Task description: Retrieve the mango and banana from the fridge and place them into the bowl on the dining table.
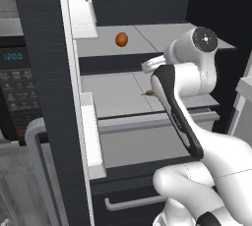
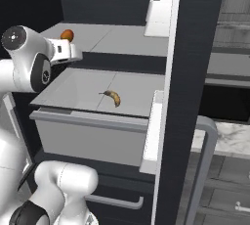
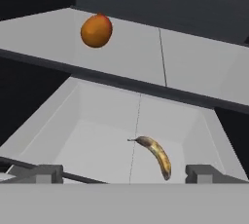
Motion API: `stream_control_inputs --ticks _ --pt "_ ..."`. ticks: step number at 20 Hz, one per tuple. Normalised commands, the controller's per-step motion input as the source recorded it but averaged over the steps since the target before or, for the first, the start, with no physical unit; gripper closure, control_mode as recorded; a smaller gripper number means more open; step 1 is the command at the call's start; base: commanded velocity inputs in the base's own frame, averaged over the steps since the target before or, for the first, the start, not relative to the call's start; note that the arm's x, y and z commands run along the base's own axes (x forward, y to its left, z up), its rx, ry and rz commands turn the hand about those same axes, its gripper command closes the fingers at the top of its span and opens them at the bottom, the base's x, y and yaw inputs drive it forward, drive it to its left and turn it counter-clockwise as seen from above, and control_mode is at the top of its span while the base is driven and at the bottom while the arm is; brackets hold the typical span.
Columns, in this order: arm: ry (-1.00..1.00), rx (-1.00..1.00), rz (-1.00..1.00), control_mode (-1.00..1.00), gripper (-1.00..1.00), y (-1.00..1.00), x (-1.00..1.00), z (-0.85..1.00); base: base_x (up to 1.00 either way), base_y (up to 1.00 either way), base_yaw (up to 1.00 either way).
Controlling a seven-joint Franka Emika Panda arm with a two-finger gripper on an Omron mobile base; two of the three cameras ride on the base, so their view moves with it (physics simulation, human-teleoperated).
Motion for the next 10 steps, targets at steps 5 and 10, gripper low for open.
stream_control_inputs --ticks 5,10 --pt "0.0 0.17 0.0 -1.0 -1.0 0.01 0.02 0.06 0.0 0.0 0.0" --pt "0.0 0.25 0.0 -1.0 -1.0 0.0 0.05 0.0 0.0 0.0 0.0"
